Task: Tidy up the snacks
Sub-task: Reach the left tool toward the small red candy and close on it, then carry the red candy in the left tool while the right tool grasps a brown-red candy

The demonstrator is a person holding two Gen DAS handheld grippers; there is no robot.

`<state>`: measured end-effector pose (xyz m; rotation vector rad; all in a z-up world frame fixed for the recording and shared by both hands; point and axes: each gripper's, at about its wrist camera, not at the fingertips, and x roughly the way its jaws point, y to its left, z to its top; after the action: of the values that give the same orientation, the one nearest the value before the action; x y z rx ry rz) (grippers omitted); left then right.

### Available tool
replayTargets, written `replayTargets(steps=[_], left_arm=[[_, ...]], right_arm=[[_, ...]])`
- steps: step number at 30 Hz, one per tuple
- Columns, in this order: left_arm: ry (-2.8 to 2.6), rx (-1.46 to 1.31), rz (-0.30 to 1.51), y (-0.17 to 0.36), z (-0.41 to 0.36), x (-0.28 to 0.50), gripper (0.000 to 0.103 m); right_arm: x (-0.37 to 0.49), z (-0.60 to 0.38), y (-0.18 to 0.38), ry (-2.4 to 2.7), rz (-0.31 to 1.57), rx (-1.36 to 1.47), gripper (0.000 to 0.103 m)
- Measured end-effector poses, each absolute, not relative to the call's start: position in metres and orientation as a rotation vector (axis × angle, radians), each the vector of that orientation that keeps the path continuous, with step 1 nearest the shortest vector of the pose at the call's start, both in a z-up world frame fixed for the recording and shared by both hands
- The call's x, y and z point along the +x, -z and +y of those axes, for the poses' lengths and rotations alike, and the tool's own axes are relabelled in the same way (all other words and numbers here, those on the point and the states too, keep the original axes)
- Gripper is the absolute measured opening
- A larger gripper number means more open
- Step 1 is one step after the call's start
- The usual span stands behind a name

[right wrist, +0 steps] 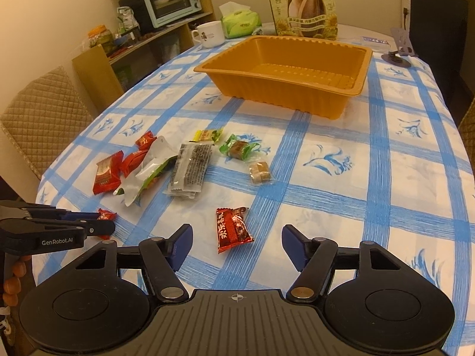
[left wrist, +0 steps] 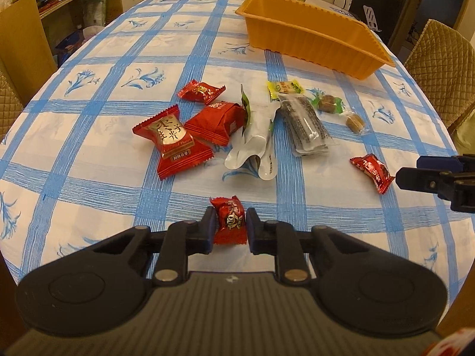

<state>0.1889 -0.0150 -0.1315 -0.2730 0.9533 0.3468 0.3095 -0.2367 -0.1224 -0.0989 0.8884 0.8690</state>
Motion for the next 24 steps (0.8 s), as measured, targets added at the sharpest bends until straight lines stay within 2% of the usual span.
replayTargets(steps=[8,24], left_arm=[[-0.383,-0.276,0.934,0.122,-0.017,0.181,0.018],[-0.438,-0.268,0.894,0.092,-0.008,0.164,0.018]], right_arm=[[0.318,-0.223,0.133,-0.935,0.885,-0.153,0.049],[0.326,-0.198,0.148,-0.966,0.881,-0.268,0.027]])
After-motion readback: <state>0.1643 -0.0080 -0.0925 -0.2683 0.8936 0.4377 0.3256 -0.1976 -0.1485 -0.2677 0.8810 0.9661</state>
